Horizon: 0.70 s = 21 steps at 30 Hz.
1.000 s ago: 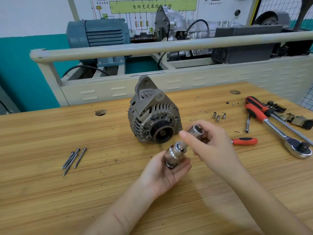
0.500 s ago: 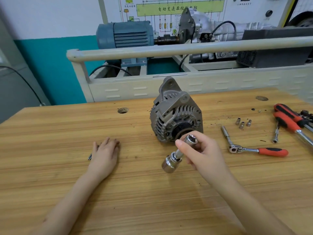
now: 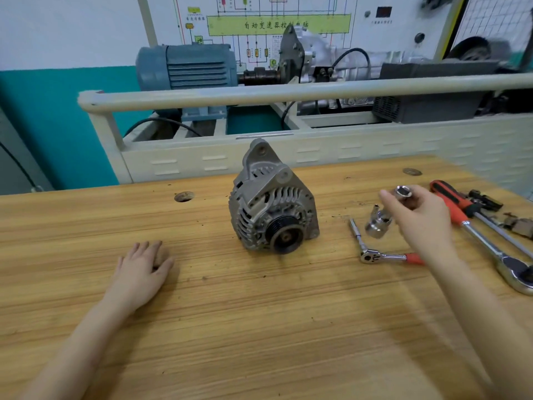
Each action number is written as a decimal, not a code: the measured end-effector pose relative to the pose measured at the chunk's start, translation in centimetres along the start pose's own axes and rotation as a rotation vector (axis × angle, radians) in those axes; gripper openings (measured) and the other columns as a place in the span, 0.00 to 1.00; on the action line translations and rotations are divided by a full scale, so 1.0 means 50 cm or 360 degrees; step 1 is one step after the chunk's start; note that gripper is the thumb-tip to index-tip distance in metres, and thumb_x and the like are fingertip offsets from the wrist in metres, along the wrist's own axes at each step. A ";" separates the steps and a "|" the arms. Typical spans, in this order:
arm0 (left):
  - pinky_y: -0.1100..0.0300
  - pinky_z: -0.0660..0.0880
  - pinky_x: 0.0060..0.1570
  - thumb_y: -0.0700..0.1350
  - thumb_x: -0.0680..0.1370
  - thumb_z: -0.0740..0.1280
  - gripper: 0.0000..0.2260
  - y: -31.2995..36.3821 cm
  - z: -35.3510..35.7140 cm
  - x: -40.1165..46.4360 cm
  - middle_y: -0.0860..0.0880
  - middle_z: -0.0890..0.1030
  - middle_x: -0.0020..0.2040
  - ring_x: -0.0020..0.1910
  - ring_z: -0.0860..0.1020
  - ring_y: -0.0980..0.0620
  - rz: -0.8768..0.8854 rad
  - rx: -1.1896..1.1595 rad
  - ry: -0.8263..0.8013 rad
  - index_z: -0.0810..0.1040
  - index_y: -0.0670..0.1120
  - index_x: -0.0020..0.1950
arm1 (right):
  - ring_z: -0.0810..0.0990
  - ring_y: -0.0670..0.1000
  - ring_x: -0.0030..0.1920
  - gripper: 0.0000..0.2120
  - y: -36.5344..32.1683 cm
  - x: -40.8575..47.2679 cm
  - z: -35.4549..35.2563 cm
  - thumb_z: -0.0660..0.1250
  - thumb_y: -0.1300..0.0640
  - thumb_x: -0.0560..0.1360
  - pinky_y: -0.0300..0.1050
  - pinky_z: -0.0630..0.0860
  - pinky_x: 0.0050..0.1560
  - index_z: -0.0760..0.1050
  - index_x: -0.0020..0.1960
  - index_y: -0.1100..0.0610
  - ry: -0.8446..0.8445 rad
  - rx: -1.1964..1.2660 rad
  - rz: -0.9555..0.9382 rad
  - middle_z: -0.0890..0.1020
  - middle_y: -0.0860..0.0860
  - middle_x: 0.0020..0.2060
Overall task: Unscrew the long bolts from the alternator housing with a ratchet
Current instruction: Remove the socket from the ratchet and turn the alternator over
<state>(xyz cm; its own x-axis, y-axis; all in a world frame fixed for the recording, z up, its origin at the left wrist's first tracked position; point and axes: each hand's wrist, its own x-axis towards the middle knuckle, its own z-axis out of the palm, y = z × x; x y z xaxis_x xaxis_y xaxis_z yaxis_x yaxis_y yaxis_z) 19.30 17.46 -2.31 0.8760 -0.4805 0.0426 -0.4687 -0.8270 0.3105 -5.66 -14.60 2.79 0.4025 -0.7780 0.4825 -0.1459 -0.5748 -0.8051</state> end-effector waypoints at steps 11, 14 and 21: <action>0.56 0.54 0.71 0.54 0.79 0.56 0.23 0.065 0.010 -0.031 0.46 0.62 0.73 0.72 0.58 0.49 0.0174 0.0253 -0.0174 0.62 0.46 0.72 | 0.77 0.59 0.44 0.17 0.103 0.077 0.016 0.65 0.46 0.74 0.51 0.72 0.44 0.75 0.50 0.60 -0.0048 -0.0558 0.0298 0.81 0.58 0.41; 0.54 0.54 0.71 0.55 0.79 0.56 0.24 0.065 0.013 -0.031 0.46 0.62 0.73 0.72 0.58 0.49 0.0146 0.0275 -0.0154 0.61 0.46 0.72 | 0.77 0.56 0.39 0.24 0.050 0.049 0.016 0.63 0.43 0.74 0.49 0.72 0.38 0.68 0.61 0.60 0.0174 -0.0672 0.0144 0.76 0.49 0.33; 0.50 0.53 0.71 0.66 0.70 0.58 0.38 0.208 -0.013 -0.029 0.49 0.53 0.76 0.74 0.53 0.51 0.0488 -0.0832 0.0409 0.51 0.50 0.75 | 0.74 0.42 0.37 0.26 -0.099 -0.114 0.166 0.62 0.34 0.69 0.35 0.68 0.30 0.63 0.56 0.52 -0.0745 -0.0096 0.0166 0.75 0.45 0.40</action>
<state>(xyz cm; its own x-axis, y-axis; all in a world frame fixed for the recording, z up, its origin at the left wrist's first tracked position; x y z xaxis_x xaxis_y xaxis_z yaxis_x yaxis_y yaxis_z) 13.21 9.74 1.47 0.7411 -0.5331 0.4081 -0.6411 -0.3817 0.6658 0.26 -5.19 1.17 0.7442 -0.6426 0.1819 -0.2540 -0.5243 -0.8128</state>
